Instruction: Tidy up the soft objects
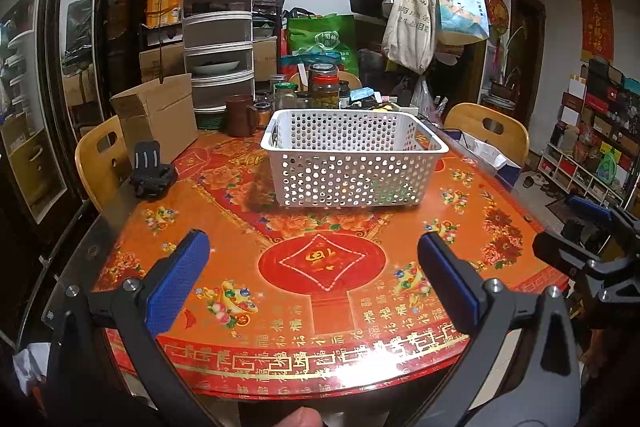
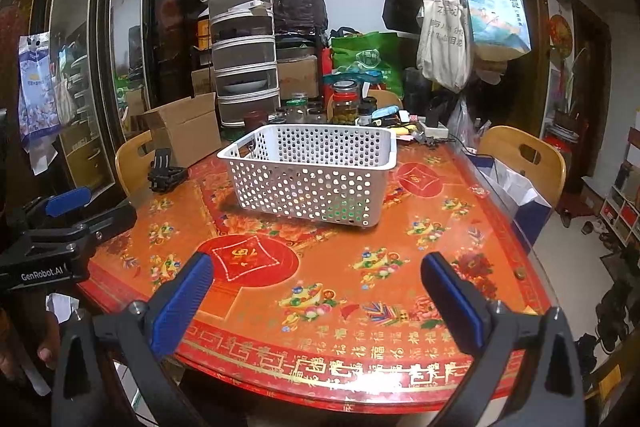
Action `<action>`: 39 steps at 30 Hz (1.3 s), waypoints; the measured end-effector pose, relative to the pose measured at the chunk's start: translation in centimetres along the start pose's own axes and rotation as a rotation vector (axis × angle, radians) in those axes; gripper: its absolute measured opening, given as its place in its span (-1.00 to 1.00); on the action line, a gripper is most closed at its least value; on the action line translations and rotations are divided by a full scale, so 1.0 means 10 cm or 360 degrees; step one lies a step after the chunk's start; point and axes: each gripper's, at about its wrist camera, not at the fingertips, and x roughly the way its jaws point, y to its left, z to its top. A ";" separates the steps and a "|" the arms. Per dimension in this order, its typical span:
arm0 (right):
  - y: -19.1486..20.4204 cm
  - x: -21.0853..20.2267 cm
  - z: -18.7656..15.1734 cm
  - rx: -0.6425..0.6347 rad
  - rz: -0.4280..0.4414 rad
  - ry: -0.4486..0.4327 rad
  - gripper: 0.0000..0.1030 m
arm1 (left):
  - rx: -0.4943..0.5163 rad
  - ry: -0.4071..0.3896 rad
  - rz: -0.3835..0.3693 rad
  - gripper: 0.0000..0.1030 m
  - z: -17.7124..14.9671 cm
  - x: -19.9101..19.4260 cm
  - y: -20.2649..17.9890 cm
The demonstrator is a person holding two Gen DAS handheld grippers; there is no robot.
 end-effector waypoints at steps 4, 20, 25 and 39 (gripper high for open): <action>0.01 0.00 0.00 0.0000 0.0003 -0.0001 1.00 | 0.0000 0.0001 0.0003 1.00 0.01 0.01 0.01; 0.03 -0.01 0.00 0.0007 0.0004 -0.0008 1.00 | 0.0000 -0.0001 0.0000 1.00 0.01 0.01 0.03; 0.03 -0.01 0.00 0.0007 0.0005 -0.0009 1.00 | 0.0001 0.0000 0.0002 1.00 0.01 0.02 0.04; 0.05 -0.01 0.01 0.0001 0.0008 -0.0004 1.00 | 0.0001 0.0002 -0.0002 1.00 -0.02 0.01 0.05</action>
